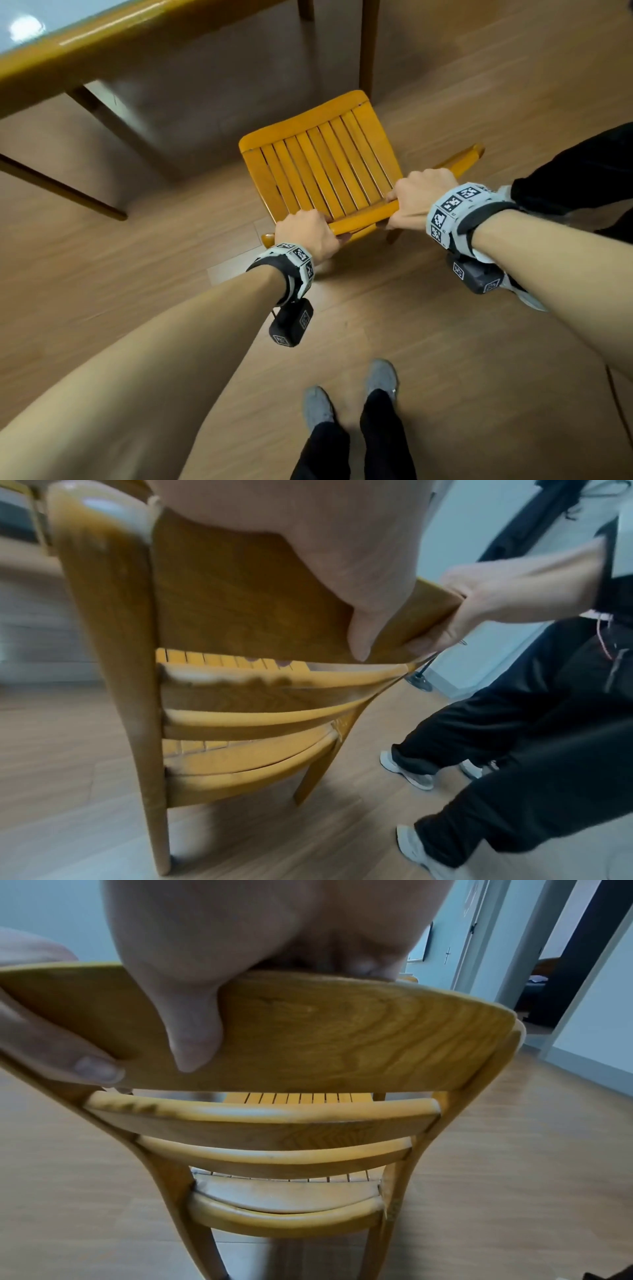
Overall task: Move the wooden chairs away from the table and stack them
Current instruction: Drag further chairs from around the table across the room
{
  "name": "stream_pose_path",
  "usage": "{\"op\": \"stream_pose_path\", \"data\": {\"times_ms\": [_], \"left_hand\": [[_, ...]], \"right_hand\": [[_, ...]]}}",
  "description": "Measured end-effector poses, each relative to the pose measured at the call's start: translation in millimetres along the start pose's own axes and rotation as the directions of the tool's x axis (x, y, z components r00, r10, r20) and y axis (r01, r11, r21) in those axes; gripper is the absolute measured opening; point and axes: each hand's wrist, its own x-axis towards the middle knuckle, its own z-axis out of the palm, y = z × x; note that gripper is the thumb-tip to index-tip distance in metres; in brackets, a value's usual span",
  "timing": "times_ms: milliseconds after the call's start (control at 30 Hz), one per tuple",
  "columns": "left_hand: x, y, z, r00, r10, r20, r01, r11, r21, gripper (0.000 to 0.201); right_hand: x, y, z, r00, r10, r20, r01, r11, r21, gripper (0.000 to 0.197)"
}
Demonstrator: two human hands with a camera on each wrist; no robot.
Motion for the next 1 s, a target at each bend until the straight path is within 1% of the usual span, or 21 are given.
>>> {"op": "stream_pose_path", "data": {"times_ms": [100,167,300,467,533,633,733,833,933,1000], "left_hand": [[-4,1,-3,0.999,0.047,-0.012,-0.047,0.999,0.001,0.058],[-5,7,-3,0.996,0.086,0.002,-0.086,0.996,0.028,0.057],[-5,20,4,0.979,0.198,0.042,-0.201,0.974,0.105,0.060],[5,34,3,0.947,0.314,0.069,-0.321,0.933,0.161,0.057],[17,32,0,0.934,0.351,0.069,-0.358,0.915,0.184,0.059],[28,28,-6,0.906,0.413,0.091,-0.423,0.882,0.209,0.055],[30,27,-9,0.879,0.462,0.119,-0.477,0.843,0.249,0.051],[34,24,-17,0.861,0.495,0.122,-0.507,0.808,0.301,0.045],[39,11,-24,0.844,0.521,0.125,-0.529,0.771,0.354,0.033],[45,5,-27,0.827,0.547,0.132,-0.552,0.745,0.375,0.035]], "right_hand": [[-12,3,3,1.000,0.004,0.018,-0.004,0.999,0.033,0.059],[-20,8,7,0.999,0.019,0.027,-0.020,0.999,0.048,0.056],[-42,19,21,0.997,0.061,0.041,-0.063,0.997,0.051,0.056],[-57,30,32,0.989,0.134,0.065,-0.138,0.988,0.075,0.054],[-55,32,32,0.984,0.163,0.071,-0.171,0.977,0.124,0.051],[-49,48,32,0.984,0.148,0.104,-0.167,0.963,0.212,0.042],[-50,59,29,0.980,0.155,0.121,-0.175,0.969,0.177,0.042],[-52,56,24,0.978,0.180,0.102,-0.194,0.969,0.155,0.046],[-54,37,28,0.974,0.208,0.090,-0.220,0.962,0.159,0.050],[-56,28,34,0.967,0.235,0.093,-0.248,0.954,0.170,0.053]]}}
